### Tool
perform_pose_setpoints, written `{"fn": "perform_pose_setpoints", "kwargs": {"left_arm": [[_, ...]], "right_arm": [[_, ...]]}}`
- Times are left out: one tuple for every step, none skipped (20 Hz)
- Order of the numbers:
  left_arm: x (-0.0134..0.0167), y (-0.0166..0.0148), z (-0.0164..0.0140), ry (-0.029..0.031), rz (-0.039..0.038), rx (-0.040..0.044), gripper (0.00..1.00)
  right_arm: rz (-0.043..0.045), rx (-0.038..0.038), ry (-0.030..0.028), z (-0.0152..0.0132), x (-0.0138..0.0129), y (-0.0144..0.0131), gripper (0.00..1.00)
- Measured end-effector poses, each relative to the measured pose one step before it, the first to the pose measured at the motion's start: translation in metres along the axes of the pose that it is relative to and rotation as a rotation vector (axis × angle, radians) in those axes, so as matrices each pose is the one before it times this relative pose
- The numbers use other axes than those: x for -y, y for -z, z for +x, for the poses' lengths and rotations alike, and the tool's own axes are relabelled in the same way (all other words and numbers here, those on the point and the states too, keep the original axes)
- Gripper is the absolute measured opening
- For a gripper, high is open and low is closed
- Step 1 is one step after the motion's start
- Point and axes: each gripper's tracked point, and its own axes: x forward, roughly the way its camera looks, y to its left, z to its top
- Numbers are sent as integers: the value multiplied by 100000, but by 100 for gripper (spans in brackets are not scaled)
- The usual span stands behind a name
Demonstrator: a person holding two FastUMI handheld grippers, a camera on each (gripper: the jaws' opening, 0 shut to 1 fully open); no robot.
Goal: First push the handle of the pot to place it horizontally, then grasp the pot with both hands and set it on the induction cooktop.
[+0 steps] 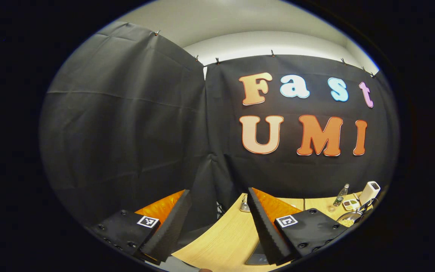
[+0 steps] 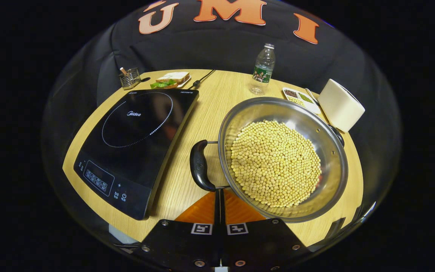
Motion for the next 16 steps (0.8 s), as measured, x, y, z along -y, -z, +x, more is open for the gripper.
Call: {"fn": "perform_pose_setpoints", "kwargs": {"left_arm": [[47,48,-56,430,-59,-390,97],[7,-87,-28,291,176,-28,97],[-50,-65,5,1,363,181,97],[-91,34,115,-278,371,181,97],[-65,-57,-1,-393,341,-123,97],[-50,-76,7,-274,153,117,97],[48,-69,25,199,7,132,97],[34,-43,-3,185,-36,-63,97],[4,-14,-35,109,67,-119,97],[-36,-7,-27,-55,123,-10,97],[-36,113,117,-121,51,-243,97],[14,205,72,21,-80,-383,97],[41,133,74,97,-200,-396,97],[115,104,122,204,-195,-400,97],[218,229,405,116,-143,-475,97],[288,182,317,162,-192,-255,97]], "right_arm": [[108,11,-64,81,-71,-219,0],[61,45,-89,118,-113,-214,0],[76,99,-89,118,-112,-179,0],[104,139,-46,83,-74,-279,0],[84,120,-38,147,-117,-126,0],[-59,225,-142,125,-107,-250,0],[117,152,-143,180,-157,-205,0],[321,-67,-62,137,-84,-230,0],[234,-81,-86,89,-110,-111,0],[248,17,-74,126,-82,-274,0],[157,16,-70,127,-122,-165,0],[74,20,-26,99,-164,-127,0],[52,134,-68,114,-49,-248,0],[204,130,-141,184,-190,-174,0],[415,0,-201,167,-106,-281,0],[504,-34,-331,159,-116,-233,0]]}}
